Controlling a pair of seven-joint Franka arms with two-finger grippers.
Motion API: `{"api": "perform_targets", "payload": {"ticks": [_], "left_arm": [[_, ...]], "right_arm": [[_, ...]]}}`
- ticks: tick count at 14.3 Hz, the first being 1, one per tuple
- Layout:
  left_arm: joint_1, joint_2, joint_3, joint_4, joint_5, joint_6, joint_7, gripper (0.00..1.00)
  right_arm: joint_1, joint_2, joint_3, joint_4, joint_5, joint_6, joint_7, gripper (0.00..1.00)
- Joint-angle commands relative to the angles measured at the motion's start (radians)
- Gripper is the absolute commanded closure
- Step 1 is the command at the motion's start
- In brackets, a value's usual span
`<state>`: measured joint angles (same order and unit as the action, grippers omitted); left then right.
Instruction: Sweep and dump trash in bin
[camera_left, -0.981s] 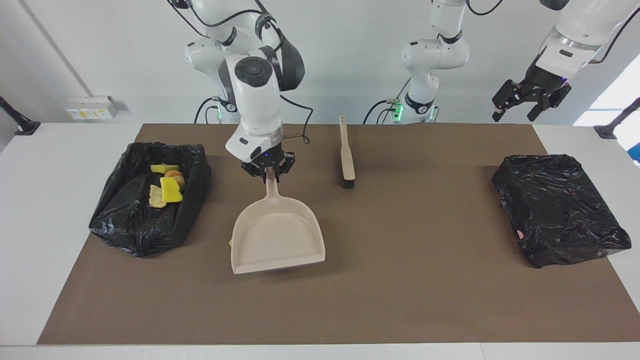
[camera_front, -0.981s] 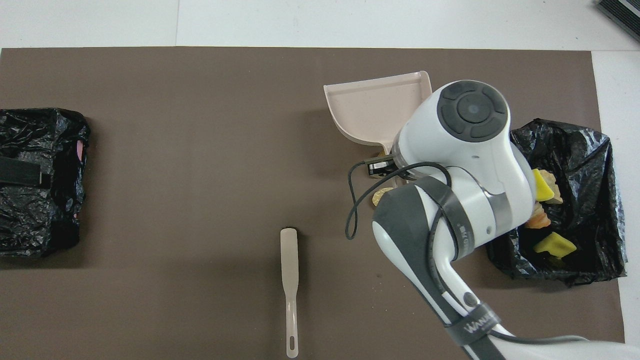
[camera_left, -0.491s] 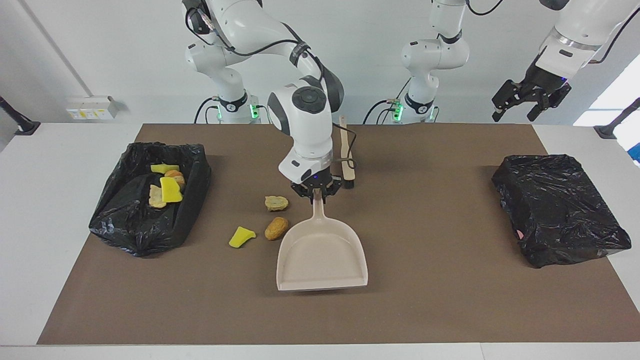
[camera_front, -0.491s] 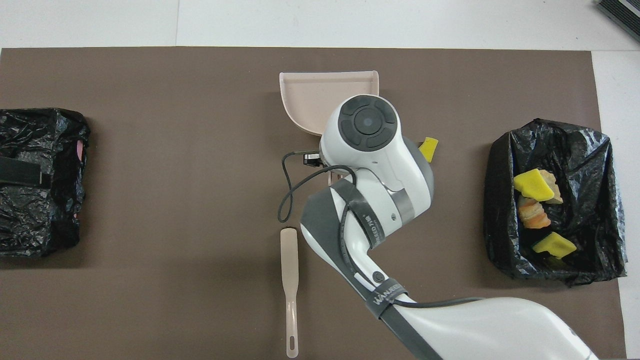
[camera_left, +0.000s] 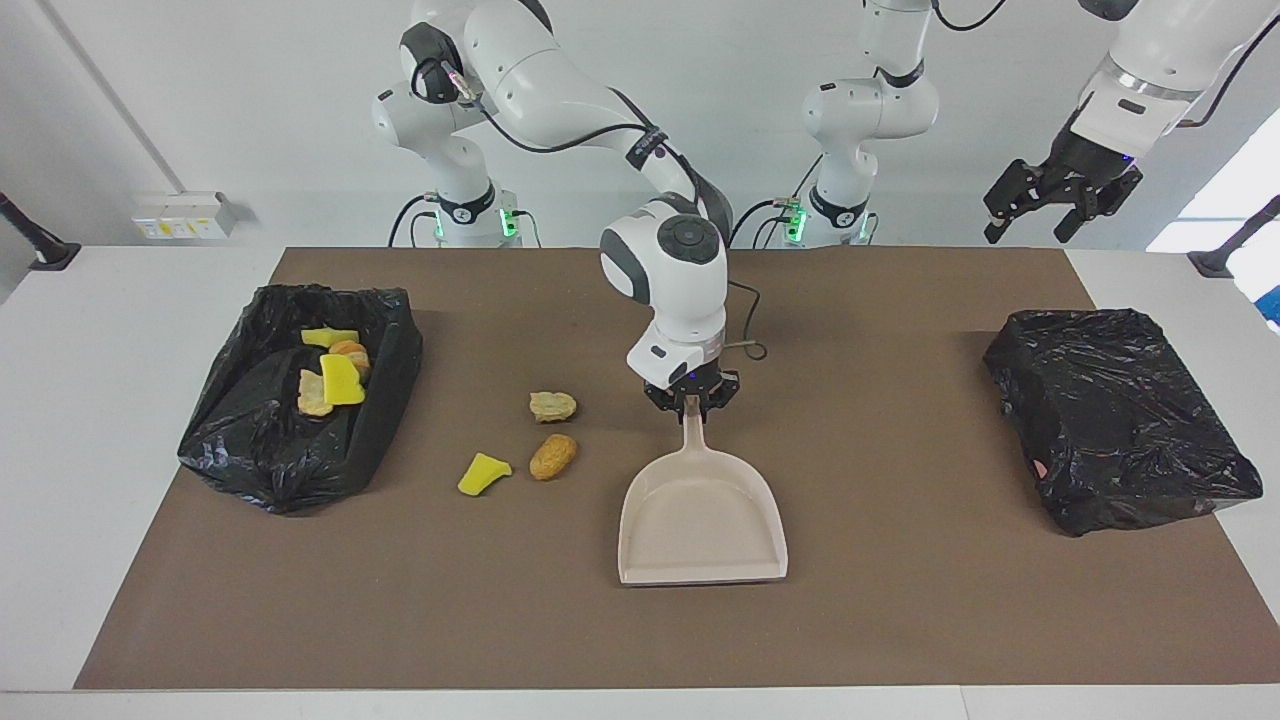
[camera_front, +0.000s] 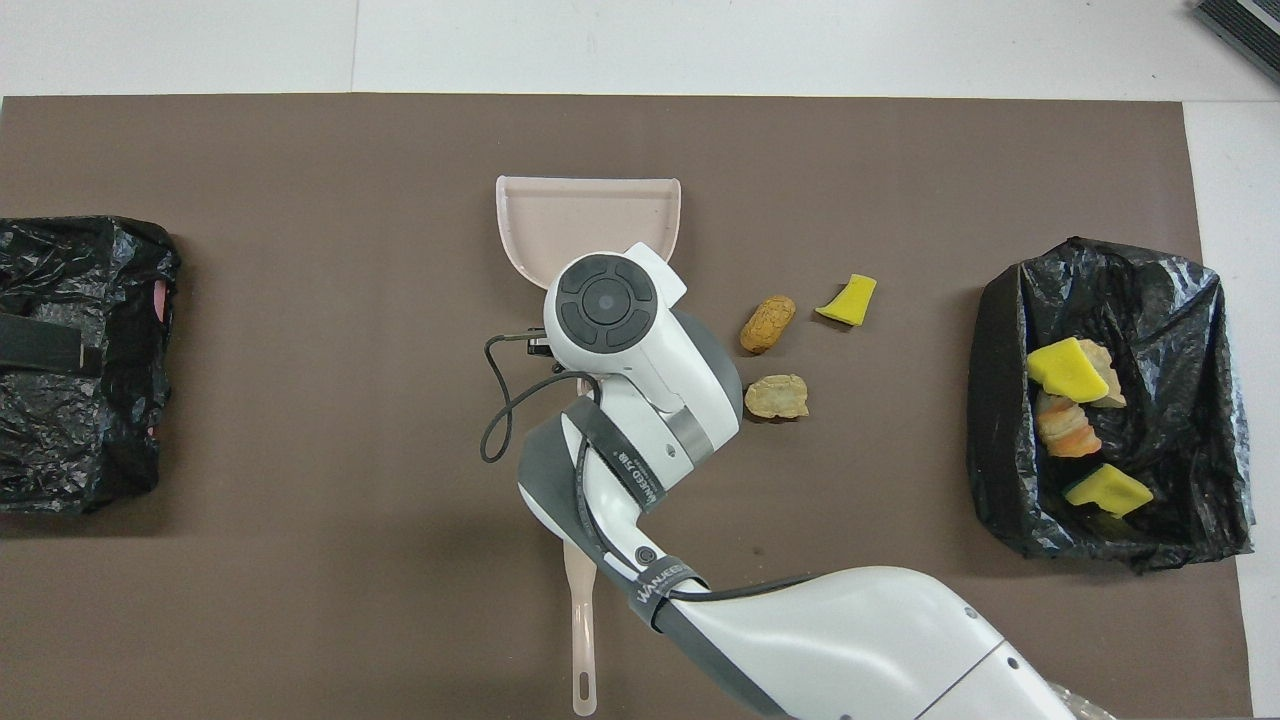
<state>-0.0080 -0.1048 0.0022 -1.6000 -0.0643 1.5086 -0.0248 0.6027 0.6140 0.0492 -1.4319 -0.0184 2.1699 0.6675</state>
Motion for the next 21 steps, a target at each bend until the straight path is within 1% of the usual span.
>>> {"api": "perform_targets", "payload": {"ticks": [1, 2, 8, 10, 12, 15, 16, 19, 21], "left_arm": [[-0.003, -0.023, 0.001, -0.021, 0.001, -0.008, 0.008, 0.0], [-0.003, -0.023, 0.001, -0.021, 0.001, -0.008, 0.008, 0.0], [-0.004, -0.023, 0.002, -0.026, 0.001, -0.005, 0.008, 0.0], [-0.004, -0.023, 0.001, -0.026, 0.001, -0.002, 0.008, 0.0], [-0.007, -0.018, 0.001, -0.026, 0.001, 0.001, 0.002, 0.0], [-0.013, -0.01, -0.001, -0.026, 0.001, 0.013, -0.006, 0.0], [-0.035, -0.006, -0.001, -0.029, 0.001, 0.04, -0.013, 0.0], [-0.085, 0.002, -0.001, -0.066, 0.001, 0.119, -0.044, 0.0], [-0.127, 0.029, -0.001, -0.069, 0.001, 0.169, -0.111, 0.0]], "right_arm": [[0.002, 0.024, -0.005, 0.036, 0.017, 0.034, 0.023, 0.51], [0.002, 0.023, -0.005, 0.033, 0.017, 0.068, 0.012, 0.01], [0.006, -0.04, -0.005, 0.013, 0.024, 0.068, 0.018, 0.0], [0.02, -0.071, -0.003, -0.022, 0.031, 0.064, 0.033, 0.0], [0.026, -0.143, 0.0, -0.121, 0.032, 0.061, 0.046, 0.0], [0.026, -0.258, 0.032, -0.283, 0.046, 0.051, 0.128, 0.0], [0.034, -0.285, 0.044, -0.329, 0.048, 0.051, 0.147, 0.0], [0.084, -0.368, 0.046, -0.465, 0.049, 0.053, 0.185, 0.0], [0.123, -0.419, 0.046, -0.545, 0.051, 0.059, 0.205, 0.0]]}}
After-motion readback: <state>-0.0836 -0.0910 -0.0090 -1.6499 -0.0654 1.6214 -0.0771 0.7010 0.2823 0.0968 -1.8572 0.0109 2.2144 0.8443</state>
